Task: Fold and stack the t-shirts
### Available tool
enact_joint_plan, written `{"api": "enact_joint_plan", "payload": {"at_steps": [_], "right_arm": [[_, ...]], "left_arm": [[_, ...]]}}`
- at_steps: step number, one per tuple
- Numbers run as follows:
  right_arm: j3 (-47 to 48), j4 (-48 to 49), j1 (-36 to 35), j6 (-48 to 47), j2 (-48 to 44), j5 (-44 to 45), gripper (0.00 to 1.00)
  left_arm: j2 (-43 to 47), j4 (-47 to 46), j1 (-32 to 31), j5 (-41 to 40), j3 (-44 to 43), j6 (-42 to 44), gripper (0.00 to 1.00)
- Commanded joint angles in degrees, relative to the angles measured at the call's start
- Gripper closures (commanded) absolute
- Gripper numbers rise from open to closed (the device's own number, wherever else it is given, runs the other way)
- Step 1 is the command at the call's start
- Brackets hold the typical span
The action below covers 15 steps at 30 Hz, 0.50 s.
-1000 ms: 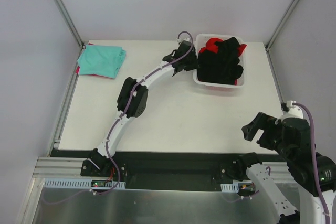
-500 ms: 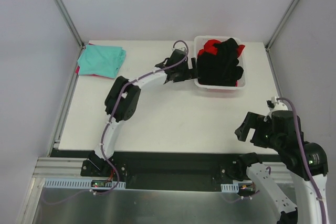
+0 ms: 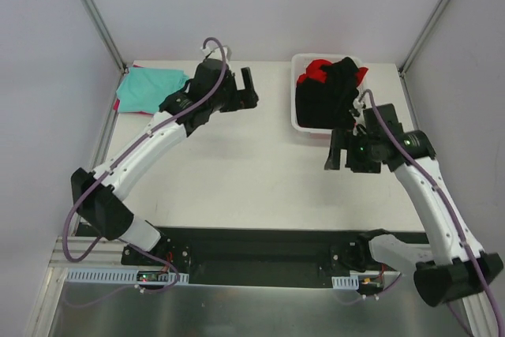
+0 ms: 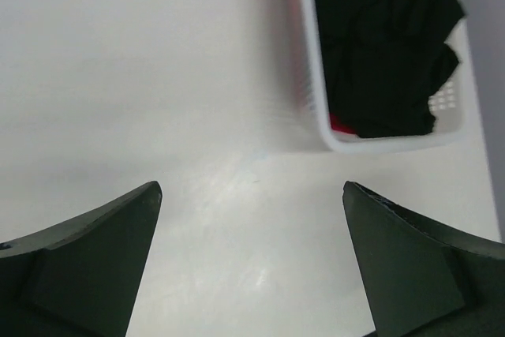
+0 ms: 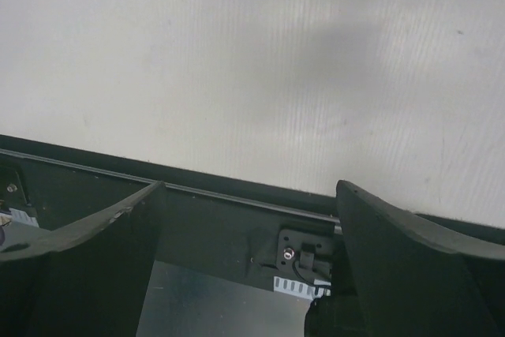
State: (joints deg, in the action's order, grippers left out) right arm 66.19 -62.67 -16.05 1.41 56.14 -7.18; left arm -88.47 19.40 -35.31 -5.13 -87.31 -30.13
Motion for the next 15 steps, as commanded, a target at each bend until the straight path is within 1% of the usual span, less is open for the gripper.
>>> {"api": "enact_joint_plan", "payload": {"at_steps": [1,2,3,4,5,6,8,9,10,13,15], "right_arm": [[7.5,9.1,-3.0,-2.6,12.6,-4.5,0.08],[12.7,9.1,-4.3,-2.6,15.5,-4.2,0.07],[15.0,9.0,-7.0,-3.1,22.2,-4.3,0.07],[18.0,8.5,-8.5,-3.2,25.4,-4.2,0.07],[20.8,7.8,-9.8,-3.3,28.5,-4.2,0.08],[26.4,7.4,-12.6,-3.5,34.9,-4.8,0.09],[31.7,6.2,-15.2,-3.5,40.5,-4.9,0.09],[36.8,5.7,-17.6,-3.6,42.9,-4.8,0.09],[39.1,4.8,-18.6,-3.7,48.0,-4.9,0.09],[47.4,2.0,-20.2,-4.0,55.8,-5.7,0.1],[49.2,1.4,-20.6,-4.3,58.0,-5.6,0.1]], "left_arm": [[6.3,13.4,4.6,-9.2,8.0,-0.1,0.01],[7.9,15.0,5.6,-8.8,9.5,-0.6,0.01],[9.6,15.8,6.4,-8.0,12.0,-1.1,0.01],[12.8,16.1,7.8,-7.5,13.2,-1.3,0.01],[14.3,16.6,8.2,-7.5,13.9,-1.2,0.01],[15.7,18.5,8.6,-7.7,14.8,-0.8,0.01],[18.5,20.9,9.6,-8.8,15.1,-0.9,0.01],[19.1,22.7,9.8,-8.8,15.3,-0.8,0.01],[20.0,23.7,10.0,-8.9,15.3,-0.8,0.01],[21.3,25.9,10.3,-9.1,15.4,-1.5,0.01],[22.1,26.6,10.3,-8.9,15.8,-2.5,0.01]]}}
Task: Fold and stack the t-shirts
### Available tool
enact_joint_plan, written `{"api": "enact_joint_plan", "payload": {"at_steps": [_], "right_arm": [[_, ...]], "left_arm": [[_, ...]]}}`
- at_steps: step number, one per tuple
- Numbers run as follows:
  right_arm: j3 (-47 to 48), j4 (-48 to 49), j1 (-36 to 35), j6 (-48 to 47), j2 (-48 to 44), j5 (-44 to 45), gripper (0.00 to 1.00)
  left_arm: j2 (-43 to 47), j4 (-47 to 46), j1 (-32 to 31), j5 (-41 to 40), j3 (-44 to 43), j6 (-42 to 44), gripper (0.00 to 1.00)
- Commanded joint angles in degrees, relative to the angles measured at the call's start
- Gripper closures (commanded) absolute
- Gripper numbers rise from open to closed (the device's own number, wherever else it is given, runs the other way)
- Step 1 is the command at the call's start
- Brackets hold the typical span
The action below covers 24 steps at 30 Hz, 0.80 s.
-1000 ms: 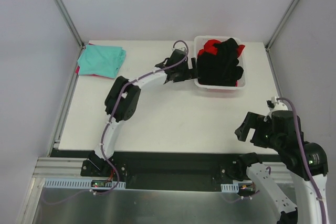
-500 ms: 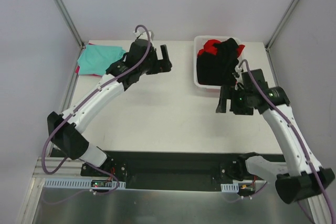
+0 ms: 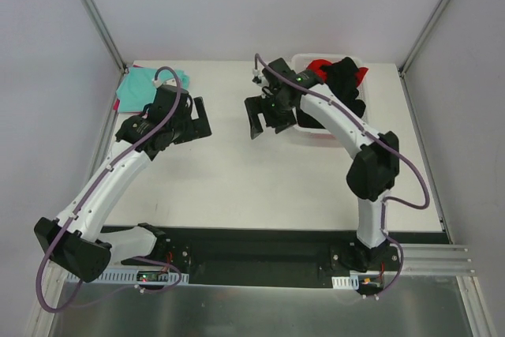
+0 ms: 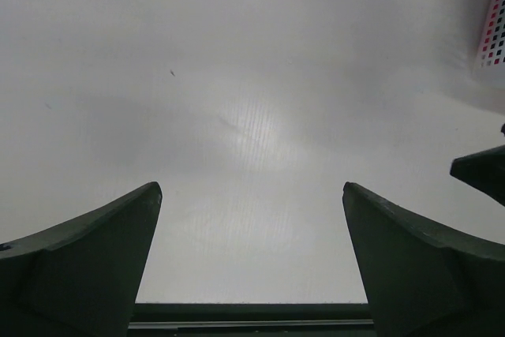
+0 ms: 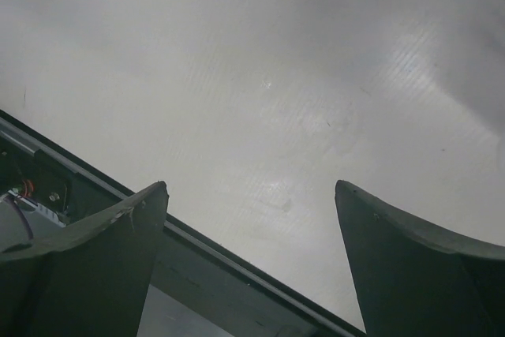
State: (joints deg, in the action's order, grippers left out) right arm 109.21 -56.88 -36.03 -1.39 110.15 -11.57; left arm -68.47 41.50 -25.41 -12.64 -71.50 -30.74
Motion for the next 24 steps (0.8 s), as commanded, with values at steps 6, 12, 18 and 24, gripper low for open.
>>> {"api": "enact_joint_plan", "payload": {"at_steps": [6,12,18,24], "right_arm": [[11.3,-5.3,0.3,-5.3,10.5,0.8,0.09],[16.8,-5.5,3.2,-7.9,17.5,0.2,0.07],[21.6,-5.1,6.0,-8.7,22.9,0.4,0.06],[23.9,-3.8,8.5,-9.3,26.5,0.8,0.05]], "left_arm": [[5.9,5.2,0.4,0.6,2.2,-4.5,0.01],[9.1,5.3,0.4,2.2,5.1,-5.6,0.01],[10.4,5.3,0.4,2.9,6.5,-5.8,0.01],[10.7,5.6,0.4,2.9,6.8,-5.3,0.01]]}}
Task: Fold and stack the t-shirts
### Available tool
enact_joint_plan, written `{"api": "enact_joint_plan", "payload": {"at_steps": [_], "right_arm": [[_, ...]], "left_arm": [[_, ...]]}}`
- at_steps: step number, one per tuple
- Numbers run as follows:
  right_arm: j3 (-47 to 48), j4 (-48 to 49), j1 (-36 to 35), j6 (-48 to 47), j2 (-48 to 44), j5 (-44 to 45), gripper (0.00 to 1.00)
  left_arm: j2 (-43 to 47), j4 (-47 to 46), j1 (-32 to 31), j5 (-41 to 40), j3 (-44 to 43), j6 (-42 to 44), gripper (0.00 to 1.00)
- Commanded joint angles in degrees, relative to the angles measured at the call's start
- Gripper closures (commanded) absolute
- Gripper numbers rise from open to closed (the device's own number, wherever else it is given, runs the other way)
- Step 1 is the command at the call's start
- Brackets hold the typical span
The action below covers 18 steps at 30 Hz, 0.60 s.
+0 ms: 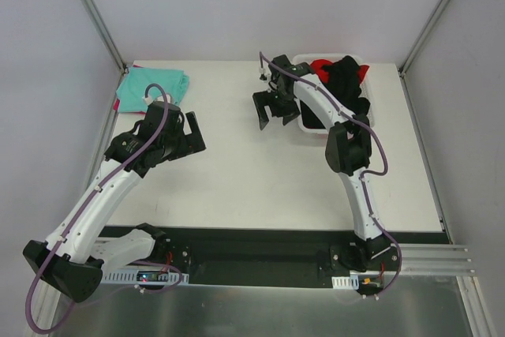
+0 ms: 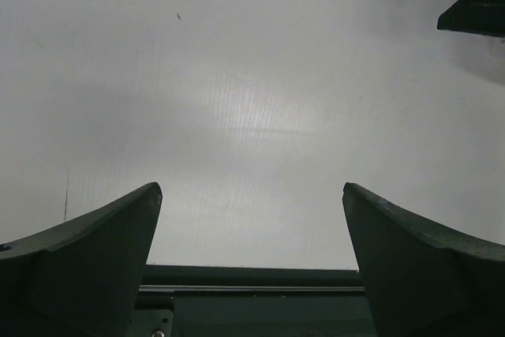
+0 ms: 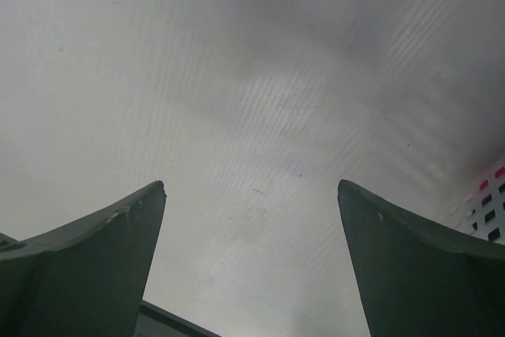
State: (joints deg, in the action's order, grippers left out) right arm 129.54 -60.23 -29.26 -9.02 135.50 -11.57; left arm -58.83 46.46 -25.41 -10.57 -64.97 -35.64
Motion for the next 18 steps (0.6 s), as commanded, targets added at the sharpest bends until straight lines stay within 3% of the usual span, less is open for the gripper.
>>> {"api": "enact_joint_plan", "payload": {"at_steps": [1,18], "right_arm": [[4.0,-0.2,2.1,-1.9,1.3,0.9,0.05],[4.8,8.8,12.0,-3.0,4.0,2.7,0.04]], "left_arm": [[0.9,0.8,0.4,0.8,0.2,-0.3,0.01],[-0.1,1.4,0.4,3.0,-0.2,-0.3,0.01]]}}
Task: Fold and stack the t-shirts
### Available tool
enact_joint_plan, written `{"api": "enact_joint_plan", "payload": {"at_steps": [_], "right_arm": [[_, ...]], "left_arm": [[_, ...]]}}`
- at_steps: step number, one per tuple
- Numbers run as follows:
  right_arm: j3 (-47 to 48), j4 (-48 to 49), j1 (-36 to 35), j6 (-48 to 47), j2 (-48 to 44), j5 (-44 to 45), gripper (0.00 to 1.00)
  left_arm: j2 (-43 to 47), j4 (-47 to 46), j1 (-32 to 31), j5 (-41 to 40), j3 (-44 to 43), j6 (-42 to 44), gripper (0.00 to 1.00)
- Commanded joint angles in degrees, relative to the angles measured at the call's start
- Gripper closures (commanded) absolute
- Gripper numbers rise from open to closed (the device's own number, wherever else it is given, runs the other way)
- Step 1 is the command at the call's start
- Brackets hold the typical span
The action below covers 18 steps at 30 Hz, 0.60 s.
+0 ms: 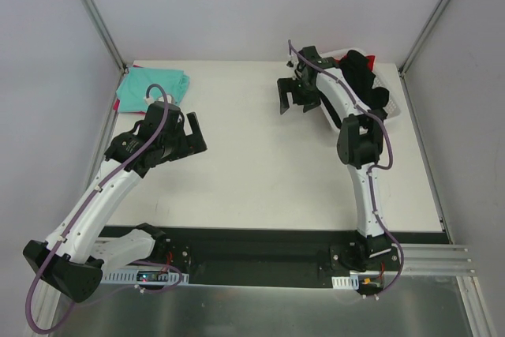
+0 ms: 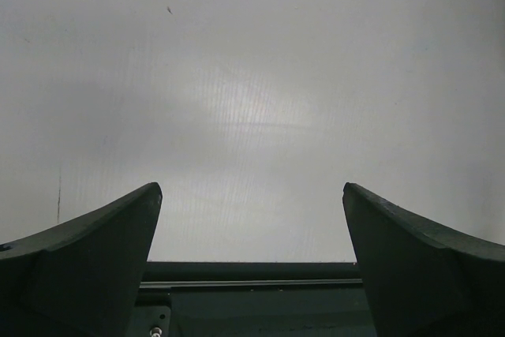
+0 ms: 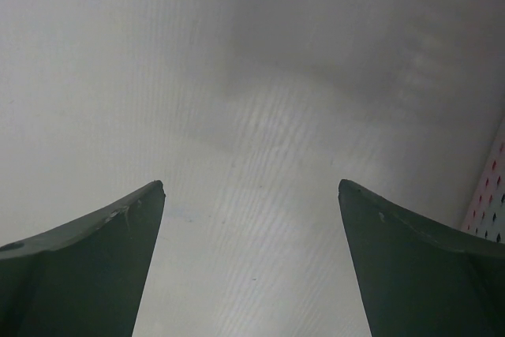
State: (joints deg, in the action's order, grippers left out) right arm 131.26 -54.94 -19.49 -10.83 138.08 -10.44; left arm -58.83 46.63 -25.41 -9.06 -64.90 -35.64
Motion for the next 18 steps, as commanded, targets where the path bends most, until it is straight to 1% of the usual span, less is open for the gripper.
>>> {"api": "enact_joint_plan", "payload": {"at_steps": [1,7,10,13,14,16,17,18], "right_arm": [[3.4,4.0,2.7,-0.9,2.0,1.5,0.04],[4.8,8.1,5.9,0.8,3.3,1.4,0.03],[4.0,8.5,7.0,1.9,2.5,0.3,0.04],[0.3,8.9,7.0,3.0,-2.0,-2.2,0.05],[-3.1,8.6,6.7,4.0,-5.8,-2.9,0.05],[-7.0,8.4,5.7,4.3,-10.3,-4.5,0.06],[-11.2,8.3,5.2,4.4,-12.6,-4.9,0.06],[-12.9,8.3,4.8,4.2,-17.8,-4.7,0.07]], "left_arm": [[-0.1,1.1,0.4,1.8,-0.4,-0.2,0.01],[-0.5,1.1,0.4,1.9,-0.2,0.0,0.01],[-1.6,1.1,0.4,1.8,-0.8,0.0,0.01],[-3.0,0.7,0.4,0.5,-1.1,-0.4,0.01],[-3.7,-0.4,0.4,-0.1,-0.7,-0.7,0.01],[-4.5,-2.6,0.4,-0.5,0.2,-0.7,0.01],[-5.7,-4.3,0.4,-0.3,0.1,-0.8,0.01],[-6.4,-4.9,0.4,0.3,-0.1,-0.8,0.01]]}}
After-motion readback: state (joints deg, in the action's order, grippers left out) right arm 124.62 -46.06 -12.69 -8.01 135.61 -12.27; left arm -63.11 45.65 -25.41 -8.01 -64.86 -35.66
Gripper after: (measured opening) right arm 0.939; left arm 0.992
